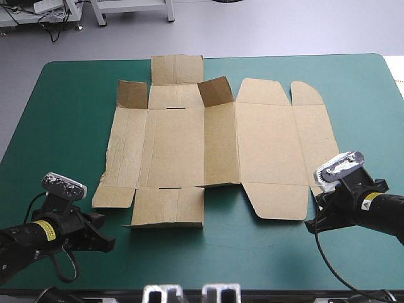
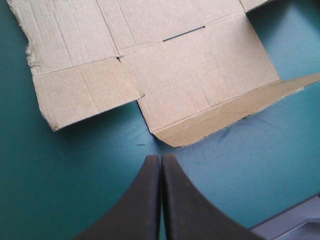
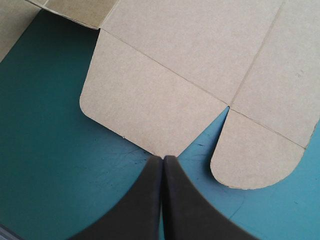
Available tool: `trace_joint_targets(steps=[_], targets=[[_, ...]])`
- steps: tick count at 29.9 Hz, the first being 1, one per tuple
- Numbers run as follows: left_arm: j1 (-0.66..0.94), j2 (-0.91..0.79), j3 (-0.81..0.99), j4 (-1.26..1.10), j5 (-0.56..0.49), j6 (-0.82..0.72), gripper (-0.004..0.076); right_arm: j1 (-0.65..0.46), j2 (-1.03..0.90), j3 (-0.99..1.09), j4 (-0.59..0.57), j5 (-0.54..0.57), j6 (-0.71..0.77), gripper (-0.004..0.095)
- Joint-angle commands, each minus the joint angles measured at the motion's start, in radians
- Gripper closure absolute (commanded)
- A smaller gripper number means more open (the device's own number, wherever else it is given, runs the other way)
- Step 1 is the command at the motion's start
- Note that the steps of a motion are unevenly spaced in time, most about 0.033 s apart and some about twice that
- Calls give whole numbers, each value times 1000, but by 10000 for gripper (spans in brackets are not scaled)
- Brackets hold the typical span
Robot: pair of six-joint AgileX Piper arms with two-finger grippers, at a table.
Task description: Fold the box
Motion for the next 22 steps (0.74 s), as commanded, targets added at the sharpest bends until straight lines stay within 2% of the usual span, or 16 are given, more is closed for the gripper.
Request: trace_joint_targets(steps=[1,10,14,18,22], targets=[[-6,4,-27,-20,-37,-4,734,0,-2,-33,16,-34,-8,932],[-6,78,-27,-77,-105,18,726,0,-2,-33,16,-34,-12,932],[-6,174,-54,-184,-152,126,712,0,-2,-33,16,-39,-14,932],[-6,284,-149,-242,-202,218,712,0,-2,-33,16,-47,-15,932],[-5,375,-266,-244,-184,270,712,0,-2,-33,16,-49,-21,933]])
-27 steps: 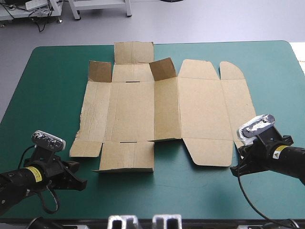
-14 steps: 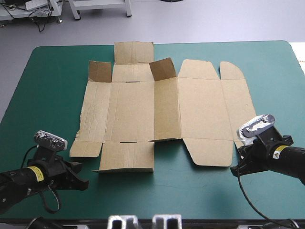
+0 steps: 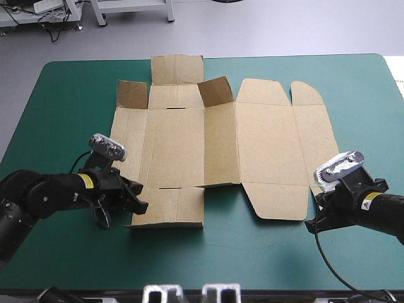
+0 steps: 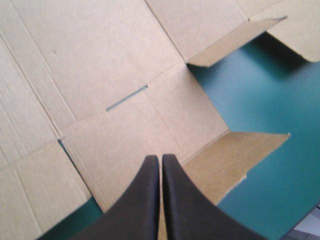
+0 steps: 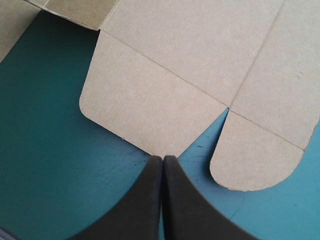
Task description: Fold the box
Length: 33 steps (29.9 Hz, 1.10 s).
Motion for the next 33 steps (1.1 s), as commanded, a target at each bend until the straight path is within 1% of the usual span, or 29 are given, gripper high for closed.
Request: trace_joint_targets(steps=[1,3,6,9,12,14,16,18,20,23,25,26,28,30,33], targets=[[0,66,-125,-37,-31,51,712,0,-2,-33,16,-46,-20,932],[29,95,-157,-61,-17,82,712,0,-2,-33,16,-46,-22,932],[133,122,-173,-141,7,156,711,0,-2,-33,16,-46,-24,933],[292,135,-173,-243,74,264,711,0,-2,-33,16,-55,-33,932],[484,152,-169,-335,175,407,711,0,-2,-33,16,-65,-38,933],[609,168,-168,-354,223,447,711,0,-2,-33,16,-68,-38,932],[709,191,-166,-346,250,462,711,0,-2,-33,19,-70,-38,933],[797,216,-157,-352,242,473,711,0,-2,-33,19,-70,-39,932],[848,252,-150,-387,214,489,712,0,-2,-33,26,-74,-42,932],[871,318,-145,-437,171,501,711,0,-2,-33,36,-82,-42,932],[871,387,-145,-437,170,494,703,0,-2,-33,41,-84,-50,932],[871,424,-145,-437,180,489,692,0,-2,-33,41,-88,-50,932],[871,493,-145,-437,196,483,644,0,-2,-33,41,-91,-54,932],[871,563,-145,-454,196,485,577,0,-2,-33,41,-91,-63,933],[871,648,-145,-563,231,570,468,0,-2,-33,41,-91,-63,932]])
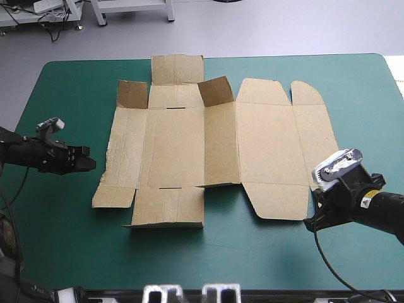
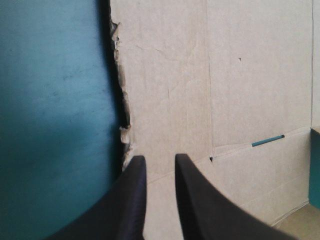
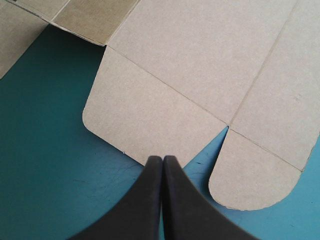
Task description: Fold the box
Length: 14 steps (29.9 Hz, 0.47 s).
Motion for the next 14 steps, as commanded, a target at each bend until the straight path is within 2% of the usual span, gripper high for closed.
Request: trace_joint_targets(steps=[1,4,14], targets=[[2,49,-22,-175,60,89,438,0,-2,-33,15,-49,-12,933],[2,123,-26,-200,78,131,371,0,-2,-33,15,-49,-12,932],[2,260,-26,-193,81,203,367,0,-2,-33,16,-43,-5,932]])
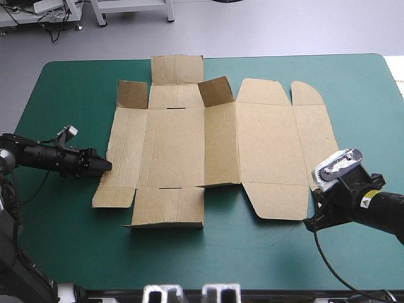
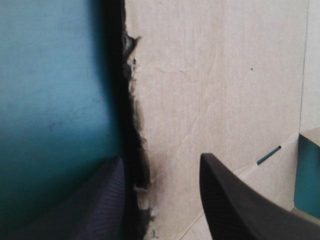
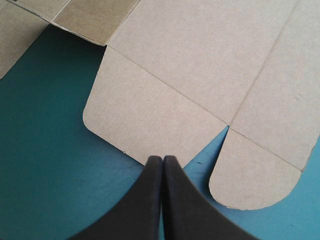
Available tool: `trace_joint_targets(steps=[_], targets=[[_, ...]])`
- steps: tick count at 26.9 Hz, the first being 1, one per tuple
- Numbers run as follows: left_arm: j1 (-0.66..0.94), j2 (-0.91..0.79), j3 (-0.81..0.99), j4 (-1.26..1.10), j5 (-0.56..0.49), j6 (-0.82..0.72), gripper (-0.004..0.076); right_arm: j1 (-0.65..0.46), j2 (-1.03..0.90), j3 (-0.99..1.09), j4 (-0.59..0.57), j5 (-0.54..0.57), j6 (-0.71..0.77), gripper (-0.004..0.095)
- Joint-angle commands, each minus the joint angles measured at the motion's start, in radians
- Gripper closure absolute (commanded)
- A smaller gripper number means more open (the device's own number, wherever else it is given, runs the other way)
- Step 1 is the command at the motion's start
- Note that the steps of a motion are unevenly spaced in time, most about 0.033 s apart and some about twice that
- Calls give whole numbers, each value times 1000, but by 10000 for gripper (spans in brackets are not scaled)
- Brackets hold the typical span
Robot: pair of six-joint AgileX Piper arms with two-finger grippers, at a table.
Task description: Fold the box
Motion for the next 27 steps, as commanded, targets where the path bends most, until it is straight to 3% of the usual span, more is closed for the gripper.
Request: trace_joint_targets(steps=[1,24,27], targets=[[-6,5,-13,-66,80,47,367,0,-2,-33,17,-42,-5,932],[-157,25,-13,-112,81,52,368,0,-2,-33,22,-48,7,932],[-157,25,-13,-108,45,17,433,0,-2,-33,25,-48,12,932]])
